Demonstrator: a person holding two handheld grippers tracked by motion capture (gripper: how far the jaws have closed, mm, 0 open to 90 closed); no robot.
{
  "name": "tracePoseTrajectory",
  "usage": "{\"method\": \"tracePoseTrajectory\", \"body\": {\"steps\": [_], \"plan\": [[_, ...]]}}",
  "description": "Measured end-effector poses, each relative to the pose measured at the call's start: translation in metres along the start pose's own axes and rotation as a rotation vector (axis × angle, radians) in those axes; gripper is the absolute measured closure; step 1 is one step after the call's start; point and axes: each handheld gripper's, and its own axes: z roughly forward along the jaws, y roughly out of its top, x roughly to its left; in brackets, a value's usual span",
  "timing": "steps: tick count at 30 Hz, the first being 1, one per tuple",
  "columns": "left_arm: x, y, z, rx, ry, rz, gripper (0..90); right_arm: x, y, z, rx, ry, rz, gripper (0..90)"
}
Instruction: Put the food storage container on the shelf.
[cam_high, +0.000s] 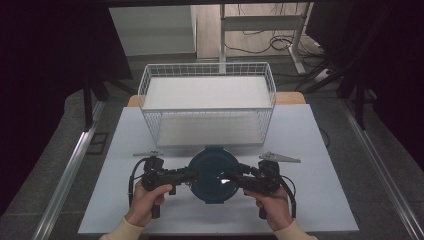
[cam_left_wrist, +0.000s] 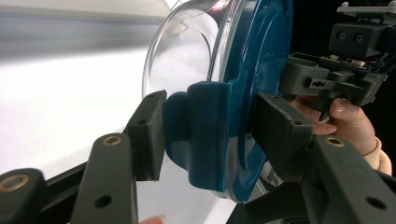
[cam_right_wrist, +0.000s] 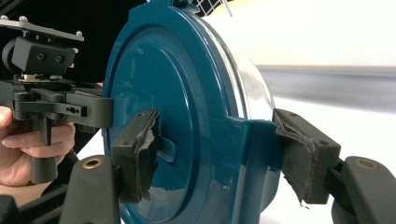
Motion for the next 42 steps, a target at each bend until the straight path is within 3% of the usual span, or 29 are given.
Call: {"method": "tracePoseTrajectory", "body": {"steps": [16, 26, 32, 42], "plan": [[-0.006, 0.031, -0.005, -0.029, 0.016, 0.032, 45.8, 0.001, 0.032, 0.003, -0.007, 0.007, -0.035, 34.1], [-0.02, 0.062, -0.011, -0.063, 0.007, 0.063, 45.9, 0.007, 0.065, -0.005, -0.032, 0.0, -0.064, 34.2], [-0.033, 0.086, -0.024, -0.101, -0.001, 0.09, 46.4, 0.019, 0.096, -0.012, -0.064, 0.008, -0.096, 34.2], [-0.038, 0.114, -0.034, -0.131, 0.003, 0.109, 46.8, 0.024, 0.131, -0.008, -0.069, 0.025, -0.125, 34.2]]}}
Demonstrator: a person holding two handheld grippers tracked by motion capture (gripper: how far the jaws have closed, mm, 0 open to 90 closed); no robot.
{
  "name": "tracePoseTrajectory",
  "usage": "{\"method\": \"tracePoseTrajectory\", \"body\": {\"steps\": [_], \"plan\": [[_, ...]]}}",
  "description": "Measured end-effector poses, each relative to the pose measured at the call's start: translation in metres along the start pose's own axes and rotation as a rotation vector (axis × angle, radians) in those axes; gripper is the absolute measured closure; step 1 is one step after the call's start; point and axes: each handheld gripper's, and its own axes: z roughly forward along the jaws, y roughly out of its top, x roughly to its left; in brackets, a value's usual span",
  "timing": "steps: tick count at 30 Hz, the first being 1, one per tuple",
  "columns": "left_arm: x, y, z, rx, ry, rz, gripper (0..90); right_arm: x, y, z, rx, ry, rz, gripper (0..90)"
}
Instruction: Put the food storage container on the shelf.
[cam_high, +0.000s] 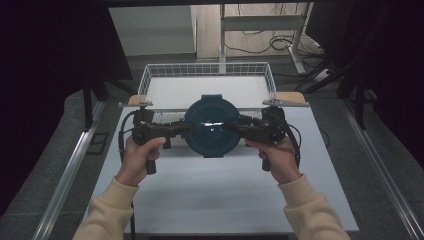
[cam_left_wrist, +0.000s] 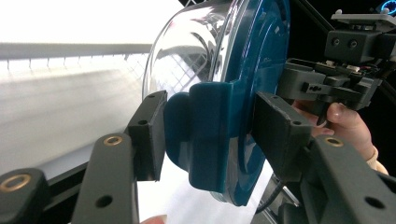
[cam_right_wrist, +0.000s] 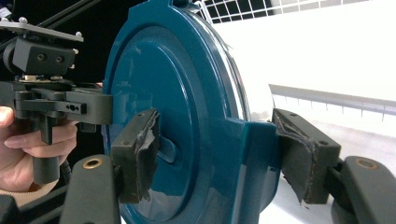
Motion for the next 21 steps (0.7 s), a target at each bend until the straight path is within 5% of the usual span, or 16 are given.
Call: {"method": "tracePoseTrajectory", "body": {"steps": [21], "plan": [[0.005, 0.056, 0.006, -0.009, -0.007, 0.033, 46.7, -0.01, 0.05, 0.007, -0.016, -0.014, -0.006, 34.3]]}}
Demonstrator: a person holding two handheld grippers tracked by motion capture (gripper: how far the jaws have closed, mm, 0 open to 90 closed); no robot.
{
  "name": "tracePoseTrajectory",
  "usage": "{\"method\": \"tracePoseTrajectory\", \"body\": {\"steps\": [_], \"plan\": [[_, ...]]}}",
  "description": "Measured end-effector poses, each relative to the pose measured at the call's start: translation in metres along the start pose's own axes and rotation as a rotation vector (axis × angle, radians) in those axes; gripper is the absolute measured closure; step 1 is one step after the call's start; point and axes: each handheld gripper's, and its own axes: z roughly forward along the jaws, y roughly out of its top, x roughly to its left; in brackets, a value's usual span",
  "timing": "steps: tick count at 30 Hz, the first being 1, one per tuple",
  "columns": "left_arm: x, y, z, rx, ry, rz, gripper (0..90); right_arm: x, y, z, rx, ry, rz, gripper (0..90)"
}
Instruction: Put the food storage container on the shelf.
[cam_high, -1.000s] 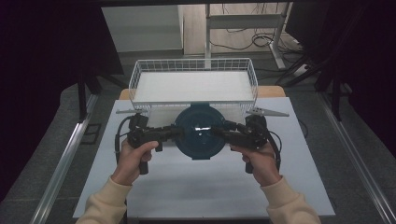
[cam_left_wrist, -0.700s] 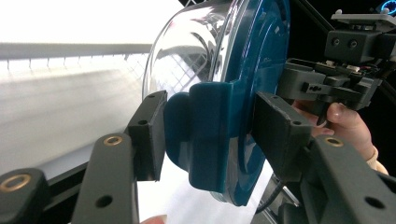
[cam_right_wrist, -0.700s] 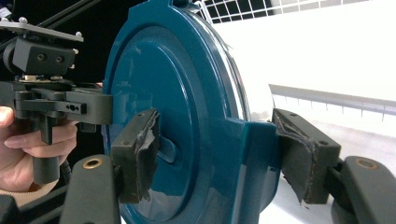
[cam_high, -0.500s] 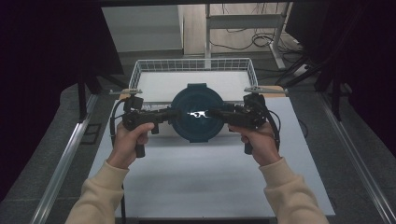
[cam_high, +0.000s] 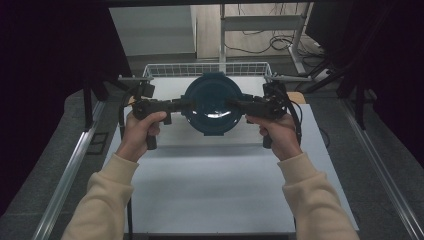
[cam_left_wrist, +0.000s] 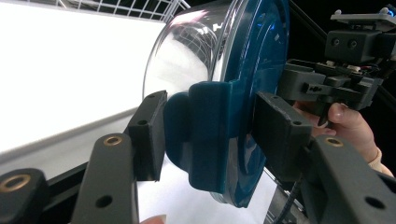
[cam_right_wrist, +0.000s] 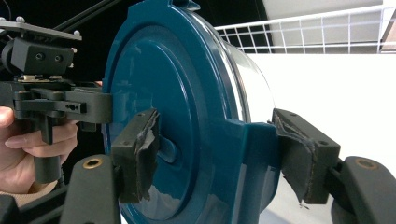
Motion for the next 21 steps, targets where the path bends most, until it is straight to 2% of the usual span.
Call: {"method": "tracePoseTrajectory", "body": {"steps": [5, 12, 19, 21], "plan": [[0.005, 0.012, 0.001, -0.009, -0.004, 0.003, 46.7, -0.004, 0.013, 0.005, -0.001, 0.003, -0.004, 34.2], [0.014, 0.029, 0.004, -0.017, -0.022, -0.017, 46.7, -0.006, 0.034, 0.012, 0.011, -0.016, -0.018, 34.2], [0.025, 0.04, 0.011, -0.007, -0.02, -0.036, 46.4, -0.015, 0.044, 0.02, 0.019, -0.024, 0.002, 34.2], [0.036, 0.04, 0.017, 0.001, -0.023, -0.057, 46.4, -0.023, 0.044, 0.027, 0.033, -0.027, 0.021, 34.2]]}}
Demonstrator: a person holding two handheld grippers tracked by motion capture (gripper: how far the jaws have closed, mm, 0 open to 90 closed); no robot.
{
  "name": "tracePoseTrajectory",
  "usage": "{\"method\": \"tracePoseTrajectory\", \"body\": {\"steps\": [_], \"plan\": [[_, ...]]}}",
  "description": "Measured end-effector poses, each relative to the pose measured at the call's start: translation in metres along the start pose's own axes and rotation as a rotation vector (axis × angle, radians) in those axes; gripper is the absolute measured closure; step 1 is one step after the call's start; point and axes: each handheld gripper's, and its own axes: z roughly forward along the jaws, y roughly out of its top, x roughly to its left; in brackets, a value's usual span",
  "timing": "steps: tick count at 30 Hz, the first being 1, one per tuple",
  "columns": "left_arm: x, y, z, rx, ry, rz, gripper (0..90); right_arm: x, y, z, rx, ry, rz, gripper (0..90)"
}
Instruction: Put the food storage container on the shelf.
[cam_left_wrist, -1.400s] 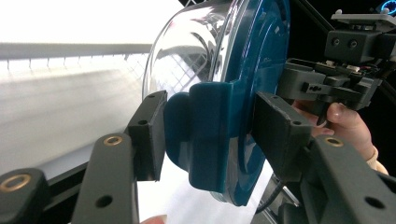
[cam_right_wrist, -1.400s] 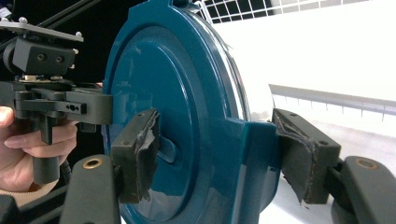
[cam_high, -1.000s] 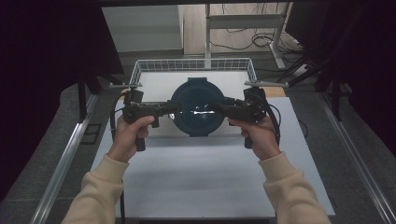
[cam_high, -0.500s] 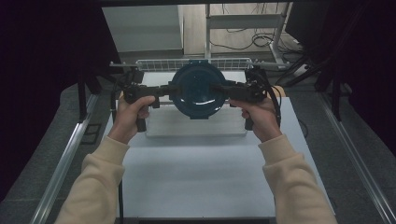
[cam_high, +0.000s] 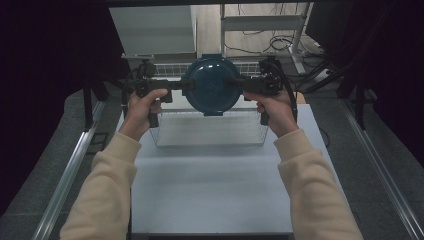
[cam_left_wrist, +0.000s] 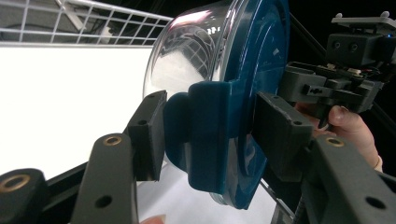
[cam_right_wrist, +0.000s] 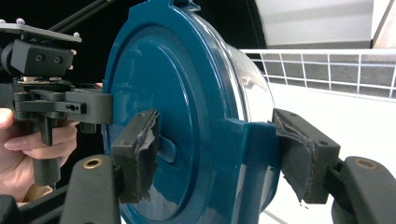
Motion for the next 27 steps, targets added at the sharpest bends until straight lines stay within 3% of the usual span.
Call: {"method": "tracePoseTrajectory", "body": {"steps": [7, 12, 15, 17, 21, 26, 27], "plan": [[0.02, 0.001, 0.012, 0.036, 0.036, -0.028, 44.6, -0.021, -0.005, 0.022, 0.039, -0.003, 0.049, 34.1], [0.033, 0.006, 0.017, 0.015, 0.021, -0.092, 44.6, -0.029, -0.003, 0.03, -0.001, -0.003, 0.094, 34.0], [0.043, 0.008, 0.02, 0.007, 0.0, -0.152, 44.2, -0.033, -0.002, 0.035, -0.014, -0.014, 0.124, 34.0], [0.047, 0.008, 0.023, 0.002, 0.0, -0.172, 43.0, -0.037, 0.0, 0.041, -0.017, -0.018, 0.16, 34.0], [0.052, 0.008, 0.026, 0.001, 0.0, -0.199, 40.7, -0.04, 0.0, 0.045, -0.027, -0.021, 0.186, 34.0], [0.06, 0.007, 0.035, -0.009, -0.005, -0.252, 38.1, -0.05, -0.002, 0.053, -0.034, -0.034, 0.287, 33.9], [0.062, 0.006, 0.036, -0.016, -0.01, -0.261, 36.7, -0.055, -0.004, 0.055, -0.036, -0.045, 0.343, 33.7]]}}
